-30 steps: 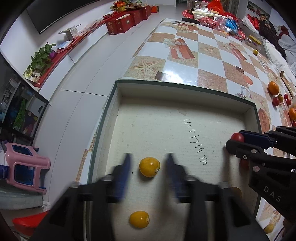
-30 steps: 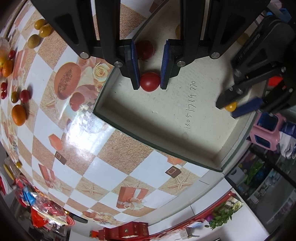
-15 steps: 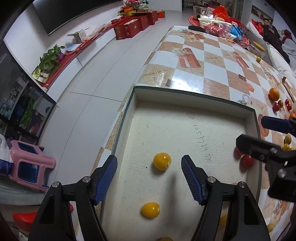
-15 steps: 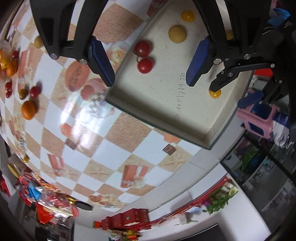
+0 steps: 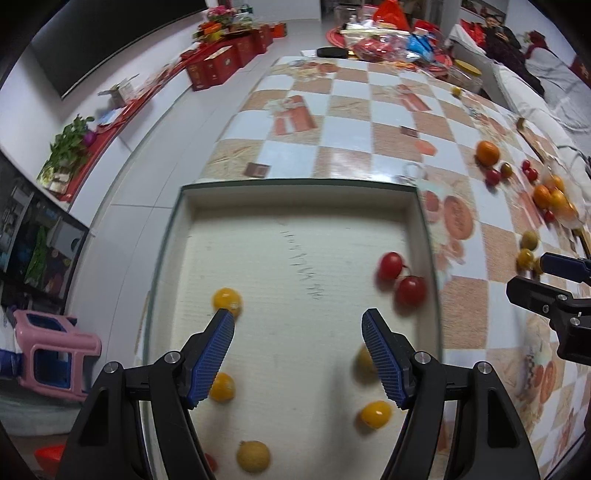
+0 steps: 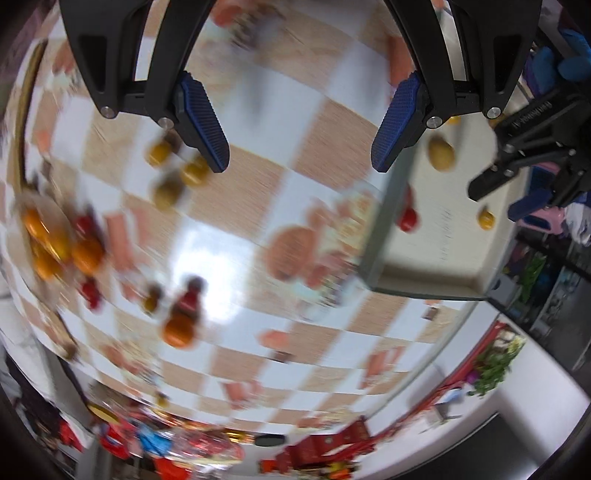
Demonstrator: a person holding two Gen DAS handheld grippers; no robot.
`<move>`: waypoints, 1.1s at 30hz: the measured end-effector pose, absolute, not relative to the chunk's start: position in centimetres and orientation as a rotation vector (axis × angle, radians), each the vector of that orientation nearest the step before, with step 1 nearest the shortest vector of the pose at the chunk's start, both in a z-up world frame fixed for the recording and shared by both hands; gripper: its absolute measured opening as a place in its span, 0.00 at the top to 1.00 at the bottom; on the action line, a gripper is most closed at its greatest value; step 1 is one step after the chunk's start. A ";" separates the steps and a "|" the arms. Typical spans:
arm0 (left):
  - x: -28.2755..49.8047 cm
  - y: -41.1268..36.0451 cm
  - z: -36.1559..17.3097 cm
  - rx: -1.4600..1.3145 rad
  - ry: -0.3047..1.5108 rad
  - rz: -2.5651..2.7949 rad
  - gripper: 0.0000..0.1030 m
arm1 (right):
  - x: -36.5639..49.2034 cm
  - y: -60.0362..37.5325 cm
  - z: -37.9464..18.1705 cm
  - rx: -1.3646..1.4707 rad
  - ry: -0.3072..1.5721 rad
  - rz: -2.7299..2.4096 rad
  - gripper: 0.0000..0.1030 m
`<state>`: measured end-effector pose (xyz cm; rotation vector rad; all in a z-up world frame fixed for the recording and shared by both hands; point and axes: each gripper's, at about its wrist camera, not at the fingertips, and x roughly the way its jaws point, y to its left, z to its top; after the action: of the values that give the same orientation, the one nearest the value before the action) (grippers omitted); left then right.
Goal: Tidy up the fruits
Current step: 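Return both tools to the table and grasp a brown fruit with the left tool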
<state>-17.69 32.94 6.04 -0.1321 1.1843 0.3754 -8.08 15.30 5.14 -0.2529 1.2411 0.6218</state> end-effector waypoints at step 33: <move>-21.3 13.1 3.8 -0.044 1.322 -0.033 0.29 | -10.3 0.3 2.5 -0.170 1.319 0.432 0.20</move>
<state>-21.32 13.13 3.77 -0.0444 1.3217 -0.0327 -10.33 0.29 2.51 -0.1705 1.3191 0.4319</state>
